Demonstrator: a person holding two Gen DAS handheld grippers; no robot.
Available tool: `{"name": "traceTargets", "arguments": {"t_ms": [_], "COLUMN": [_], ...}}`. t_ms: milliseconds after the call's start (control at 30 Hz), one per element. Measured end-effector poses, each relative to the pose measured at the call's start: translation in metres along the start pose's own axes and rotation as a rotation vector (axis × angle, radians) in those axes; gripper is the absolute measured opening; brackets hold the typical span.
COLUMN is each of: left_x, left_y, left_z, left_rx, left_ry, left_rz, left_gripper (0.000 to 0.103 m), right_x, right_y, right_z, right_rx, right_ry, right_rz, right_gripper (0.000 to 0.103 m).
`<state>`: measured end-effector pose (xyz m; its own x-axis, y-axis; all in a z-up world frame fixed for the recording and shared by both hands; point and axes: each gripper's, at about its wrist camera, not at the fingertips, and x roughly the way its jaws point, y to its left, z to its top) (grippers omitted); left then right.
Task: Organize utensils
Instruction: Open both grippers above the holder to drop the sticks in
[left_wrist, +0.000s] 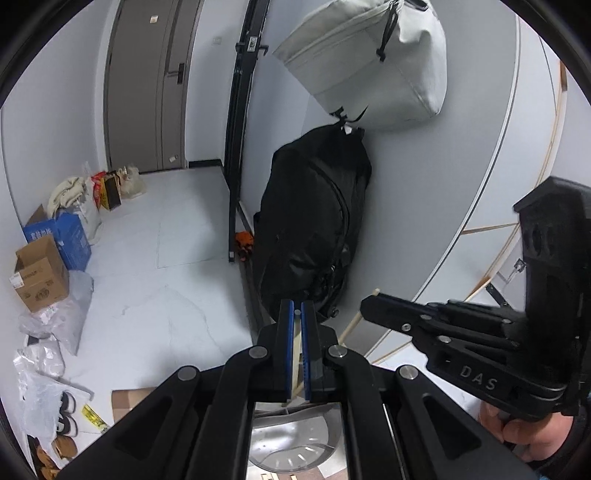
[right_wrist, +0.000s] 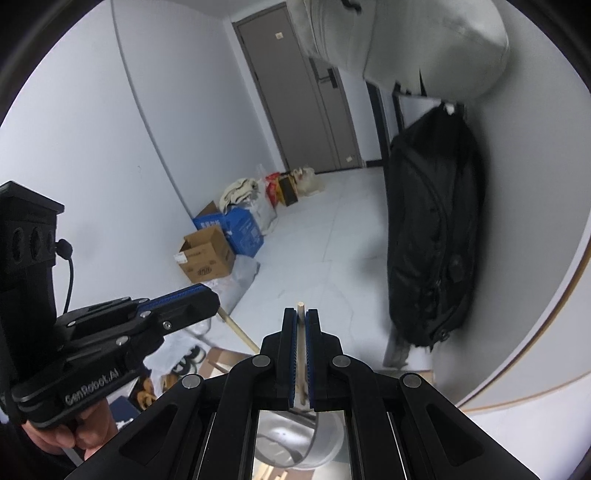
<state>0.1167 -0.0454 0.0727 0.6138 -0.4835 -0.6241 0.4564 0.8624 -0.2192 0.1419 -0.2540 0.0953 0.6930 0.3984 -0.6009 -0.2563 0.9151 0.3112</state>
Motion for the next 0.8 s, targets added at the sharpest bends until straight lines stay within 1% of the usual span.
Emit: {"name": "traceTargets", "arguments": {"t_ms": [100,200,233,300,333,400,433,467,500,533,600,633,700,733,767,800], "left_x": [0.003,0.007,0.006,0.005,0.003,0.003,0.003,0.004,0.007,0.006,0.004,0.000,-0.007,-0.014,-0.016,-0.020], "left_y": [0.005,0.011,0.013,0.018,0.021,0.020,0.018,0.016,0.015,0.014,0.013,0.013,0.014,0.013,0.014,0.013], "left_z": [0.000,0.001,0.000,0.001,0.002,-0.001,-0.001,-0.003,-0.004,-0.007,-0.009,-0.011,-0.013,-0.016,-0.018,-0.021], "left_rx": [-0.028,-0.047,-0.057,-0.080,-0.086,-0.077,-0.066,-0.053,-0.044,-0.037,-0.037,-0.040,-0.044,-0.042,-0.040,-0.035], "left_ry": [0.035,0.084,0.088,0.094,0.101,0.108,0.116,0.126,0.136,0.137,0.129,0.119,0.096,0.082,0.073,0.066], "left_rz": [-0.050,-0.118,-0.126,-0.128,-0.136,-0.150,-0.150,-0.150,-0.146,-0.133,-0.116,-0.108,-0.086,-0.072,-0.059,-0.039], "left_gripper": [0.000,0.000,0.000,0.001,0.001,0.001,0.001,0.004,0.010,0.013,0.022,0.024,0.039,0.041,0.044,0.047], "right_x": [0.009,0.013,0.012,0.008,0.004,-0.002,-0.006,-0.010,-0.012,-0.014,-0.019,-0.023,-0.028,-0.032,-0.035,-0.037], "right_y": [-0.011,-0.022,-0.027,-0.030,-0.033,-0.037,-0.038,-0.040,-0.040,-0.039,-0.040,-0.041,-0.042,-0.042,-0.044,-0.045], "right_z": [-0.004,-0.006,-0.007,-0.007,-0.007,-0.008,-0.009,-0.010,-0.010,-0.011,-0.012,-0.013,-0.015,-0.018,-0.020,-0.024], "right_rx": [0.063,0.124,0.138,0.145,0.148,0.161,0.170,0.174,0.170,0.164,0.174,0.187,0.196,0.200,0.204,0.207], "right_ry": [0.028,0.038,0.035,0.021,0.009,-0.009,-0.021,-0.037,-0.045,-0.049,-0.063,-0.074,-0.082,-0.092,-0.100,-0.108], "right_rz": [0.036,0.076,0.090,0.082,0.078,0.080,0.093,0.107,0.108,0.106,0.113,0.119,0.110,0.099,0.085,0.067], "right_gripper": [0.005,0.012,0.016,0.019,0.024,0.039,0.054,0.057,0.057,0.057,0.057,0.058,0.064,0.072,0.083,0.088]}}
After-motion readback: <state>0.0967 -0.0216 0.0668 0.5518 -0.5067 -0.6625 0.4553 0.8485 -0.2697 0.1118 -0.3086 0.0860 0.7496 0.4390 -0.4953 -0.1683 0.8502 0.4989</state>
